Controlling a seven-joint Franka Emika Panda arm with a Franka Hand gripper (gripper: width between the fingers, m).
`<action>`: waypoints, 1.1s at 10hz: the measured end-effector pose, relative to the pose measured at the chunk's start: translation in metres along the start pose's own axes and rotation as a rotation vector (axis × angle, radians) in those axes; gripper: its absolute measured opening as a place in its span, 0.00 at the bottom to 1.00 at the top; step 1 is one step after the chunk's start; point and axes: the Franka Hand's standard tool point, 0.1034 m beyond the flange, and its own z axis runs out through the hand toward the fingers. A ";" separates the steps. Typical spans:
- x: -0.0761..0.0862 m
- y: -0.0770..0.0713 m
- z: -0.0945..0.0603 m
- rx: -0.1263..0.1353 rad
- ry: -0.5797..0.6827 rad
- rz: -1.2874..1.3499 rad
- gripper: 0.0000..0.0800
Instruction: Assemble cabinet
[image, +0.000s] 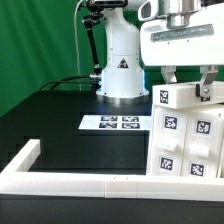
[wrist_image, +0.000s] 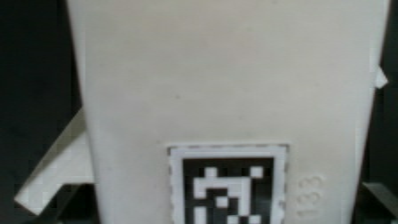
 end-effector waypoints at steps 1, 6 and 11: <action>0.001 0.001 0.000 -0.001 -0.001 0.037 0.70; 0.002 -0.004 -0.008 0.007 -0.004 -0.065 0.98; -0.002 -0.011 -0.026 0.024 -0.029 -0.053 1.00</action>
Offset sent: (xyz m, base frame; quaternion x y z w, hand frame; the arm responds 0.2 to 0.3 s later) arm 0.0000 0.0000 0.0000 0.0000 0.0000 0.0000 1.0000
